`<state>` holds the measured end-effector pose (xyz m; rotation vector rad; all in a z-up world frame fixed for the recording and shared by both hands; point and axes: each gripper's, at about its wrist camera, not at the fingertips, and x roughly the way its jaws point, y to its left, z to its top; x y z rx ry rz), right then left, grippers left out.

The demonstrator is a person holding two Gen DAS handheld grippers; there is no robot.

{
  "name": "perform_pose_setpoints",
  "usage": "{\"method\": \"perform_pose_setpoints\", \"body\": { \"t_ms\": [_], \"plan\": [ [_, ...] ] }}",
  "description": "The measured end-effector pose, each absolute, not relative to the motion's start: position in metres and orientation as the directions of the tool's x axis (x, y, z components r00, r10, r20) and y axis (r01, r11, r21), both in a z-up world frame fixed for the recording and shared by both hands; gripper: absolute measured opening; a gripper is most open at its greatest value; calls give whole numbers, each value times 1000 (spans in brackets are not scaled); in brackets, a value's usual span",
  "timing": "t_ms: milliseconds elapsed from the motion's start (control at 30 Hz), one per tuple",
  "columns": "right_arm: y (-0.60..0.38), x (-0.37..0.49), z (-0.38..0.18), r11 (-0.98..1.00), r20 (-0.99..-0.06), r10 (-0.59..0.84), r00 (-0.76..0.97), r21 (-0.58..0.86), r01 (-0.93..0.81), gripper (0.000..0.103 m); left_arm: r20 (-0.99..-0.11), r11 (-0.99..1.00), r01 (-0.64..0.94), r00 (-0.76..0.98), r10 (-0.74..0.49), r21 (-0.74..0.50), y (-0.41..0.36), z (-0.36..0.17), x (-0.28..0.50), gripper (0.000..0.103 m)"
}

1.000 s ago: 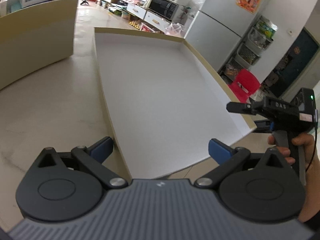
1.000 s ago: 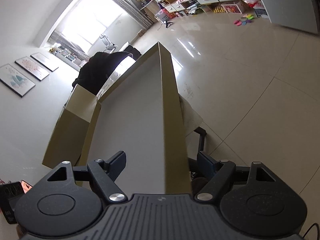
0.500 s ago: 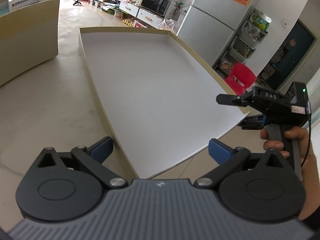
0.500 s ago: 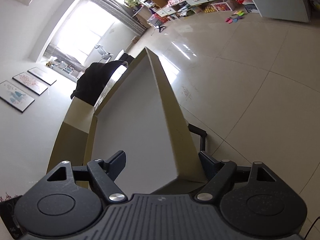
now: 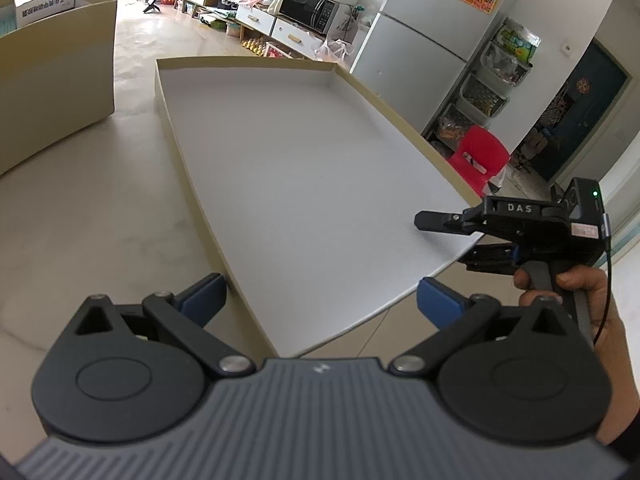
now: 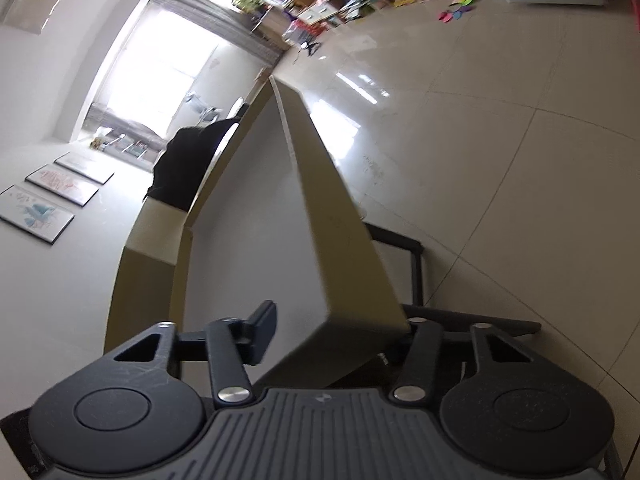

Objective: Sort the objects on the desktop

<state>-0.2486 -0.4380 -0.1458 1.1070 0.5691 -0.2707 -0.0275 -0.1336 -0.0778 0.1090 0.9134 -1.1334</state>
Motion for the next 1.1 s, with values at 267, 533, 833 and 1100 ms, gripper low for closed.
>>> {"method": "perform_pose_setpoints", "body": {
  "t_ms": [267, 533, 833, 1100],
  "plan": [
    [-441, -264, -126, 436, -500, 44, 865, 789, 434, 39, -665, 462, 812, 127, -736, -356, -131, -71, -27, 103],
    [-432, -272, -82, 515, -422, -1, 907, 777, 362, 36, -612, 527, 763, 223, -759, -376, -111, -37, -14, 103],
    [-410, -271, -24, 649, -330, -34, 943, 711, 272, 34, -546, 529, 767, 284, -788, -363, -103, -2, -20, 103],
    [-377, -263, 21, 786, -318, -58, 946, 569, 239, 34, -516, 535, 766, 316, -797, -357, -90, 19, -14, 103]
  ]
}}
